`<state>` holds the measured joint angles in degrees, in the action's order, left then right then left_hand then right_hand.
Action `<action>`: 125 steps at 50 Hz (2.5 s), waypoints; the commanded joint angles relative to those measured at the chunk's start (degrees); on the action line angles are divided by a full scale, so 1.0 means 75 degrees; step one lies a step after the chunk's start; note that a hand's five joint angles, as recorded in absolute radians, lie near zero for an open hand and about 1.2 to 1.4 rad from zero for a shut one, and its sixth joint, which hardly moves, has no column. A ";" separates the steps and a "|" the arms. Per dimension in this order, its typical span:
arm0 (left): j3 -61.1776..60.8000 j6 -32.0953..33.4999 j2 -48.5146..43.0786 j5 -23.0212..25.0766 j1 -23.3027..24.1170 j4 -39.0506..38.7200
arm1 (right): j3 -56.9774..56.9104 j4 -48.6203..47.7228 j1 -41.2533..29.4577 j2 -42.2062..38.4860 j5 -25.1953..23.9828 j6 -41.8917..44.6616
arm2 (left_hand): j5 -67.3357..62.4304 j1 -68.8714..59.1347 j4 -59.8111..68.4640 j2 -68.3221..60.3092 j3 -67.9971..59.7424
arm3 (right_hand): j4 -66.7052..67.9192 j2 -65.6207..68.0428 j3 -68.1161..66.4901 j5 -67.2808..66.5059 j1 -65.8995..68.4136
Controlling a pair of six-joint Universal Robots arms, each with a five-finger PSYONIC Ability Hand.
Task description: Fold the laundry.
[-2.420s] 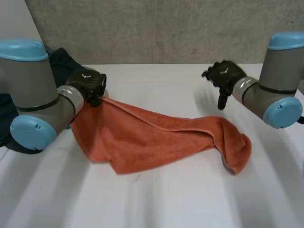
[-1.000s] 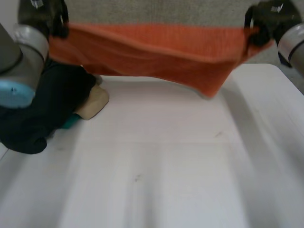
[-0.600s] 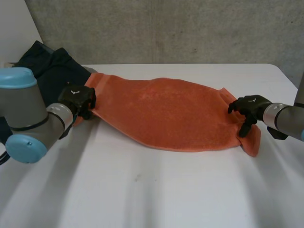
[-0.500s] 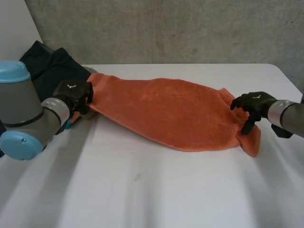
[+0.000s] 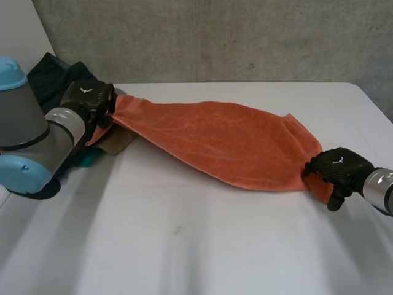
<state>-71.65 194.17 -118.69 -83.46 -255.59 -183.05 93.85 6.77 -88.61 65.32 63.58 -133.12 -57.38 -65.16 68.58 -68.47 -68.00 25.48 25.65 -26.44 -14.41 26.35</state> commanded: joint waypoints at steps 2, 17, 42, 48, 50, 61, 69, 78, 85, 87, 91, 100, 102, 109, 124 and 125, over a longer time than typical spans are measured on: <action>0.0400 -0.0003 -0.0205 -0.0157 0.0000 0.0183 | -0.0149 -0.1065 0.0107 -0.0670 0.0007 0.0043 | -0.1682 -0.1979 0.1523 -0.1537 -0.1600 | 0.0357 0.0334 -0.0230 -0.0500 0.0242; 0.0670 -0.0003 -0.0452 -0.0322 0.0023 0.0231 | -0.0888 -0.1817 0.0037 -0.1315 0.0089 -0.0004 | -0.1682 -0.1979 0.1523 -0.1537 -0.1600 | 0.2825 0.2802 -0.2698 -0.2968 0.2710; 0.0670 0.0079 -0.0522 -0.0392 0.0059 0.0289 | -0.1567 -0.1618 -0.0303 -0.1842 0.0241 -0.0320 | -0.1682 -0.1979 0.1523 -0.1537 -0.1600 | 0.7246 0.7223 -0.7119 -0.7389 0.7131; 0.0401 0.0441 -0.0277 -0.0532 0.0070 0.0827 | -0.1650 -0.1256 -0.0221 -0.1457 0.0253 -0.0812 | -0.1682 -0.1979 0.1523 -0.1537 -0.1600 | 0.7269 0.7246 -0.7142 -0.7412 0.7154; 0.0017 0.0826 -0.0055 -0.0602 0.0117 0.1399 | -0.1673 -0.0708 -0.0128 -0.1072 0.0276 -0.0999 | -0.1682 -0.1979 0.1523 -0.1537 -0.1600 | 0.7269 0.7246 -0.7142 -0.7412 0.7154; -0.2538 0.3241 0.1176 -0.0486 0.0199 0.3850 | -0.1825 0.5511 0.0890 -0.0155 0.0334 0.1010 | -0.1682 -0.1979 0.1523 -0.1537 -0.1600 | 0.7269 0.7246 -0.7142 -0.7412 0.7154; -0.2473 0.3524 0.1026 -0.0485 0.0597 0.3841 | -0.2339 0.6318 0.1093 -0.0400 0.0406 0.1734 | -0.1682 -0.1979 0.1523 -0.1537 -0.1600 | 0.7269 0.7246 -0.7142 -0.7412 0.7154; 0.1146 0.3290 -0.0216 -0.1012 0.0832 0.2681 | -0.4869 0.4537 0.0483 -0.1092 0.0089 -0.1196 | -0.1682 -0.1979 0.1523 -0.1537 -0.1600 | 0.7269 0.7246 -0.7142 -0.7412 0.7154; 0.4476 0.2284 -0.0580 -0.0826 0.0715 0.1053 | -0.7074 0.0953 0.0354 -0.0999 0.0381 -0.4957 | -0.1682 -0.1979 0.1523 -0.1537 -0.1600 | 0.7269 0.7246 -0.7142 -0.7412 0.7154; 0.5075 0.1745 -0.0604 -0.0837 0.0680 0.0420 | -0.7181 -0.0467 0.0318 -0.0893 0.0850 -0.6178 | -0.1682 -0.1979 0.1523 -0.1537 -0.1600 | 0.7269 0.7246 -0.7142 -0.7412 0.7154; 0.5439 0.1205 -0.0627 -0.0931 0.0703 -0.0272 | -0.7146 -0.1991 0.0377 -0.0811 0.1495 -0.7362 | -0.1682 -0.1979 0.1523 -0.1537 -0.1600 | 0.7269 0.7246 -0.7142 -0.7412 0.7154; 0.4726 0.1099 -0.0721 -0.0931 0.0703 -0.0215 | -0.7205 -0.0705 0.0037 -0.1268 0.0886 -0.6322 | -0.1682 -0.1979 0.1523 -0.1537 -0.1600 | 0.7269 0.7246 -0.7142 -0.7412 0.7154; 0.4188 0.1110 -0.0721 -0.0873 0.0692 -0.0226 | -0.7205 -0.0353 -0.0033 -0.1385 0.0781 -0.5970 | -0.1682 -0.1979 0.1523 -0.1537 -0.1600 | 0.7269 0.7246 -0.7142 -0.7412 0.7154; 0.2442 0.1274 -0.0885 -0.0720 0.0715 -0.0378 | -0.7169 0.0865 -0.0068 -0.2029 0.0699 -0.4939 | -0.1682 -0.1979 0.1523 -0.1537 -0.1600 | 0.7269 0.7246 -0.7142 -0.7412 0.7154; -0.1425 0.3078 -0.0453 -0.0919 0.1101 0.0428 | -0.4968 0.2893 0.0587 -0.2184 0.0476 -0.1868 | -0.1682 -0.1979 0.1523 -0.1537 -0.1600 | 0.7269 0.7246 -0.7142 -0.7412 0.7154; -0.1625 0.3149 -0.0289 -0.0977 0.1148 0.0592 | -0.4815 0.2975 0.0657 -0.2043 0.0453 -0.1740 | -0.1682 -0.1979 0.1523 -0.1537 -0.1600 | 0.7269 0.7246 -0.7142 -0.7412 0.7154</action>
<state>-74.70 213.42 -126.30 -89.07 -248.54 -183.66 51.38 25.98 -86.52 45.79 67.95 -151.43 -57.39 -65.16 68.62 -68.52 -68.11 68.42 67.28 -67.98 -57.68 64.50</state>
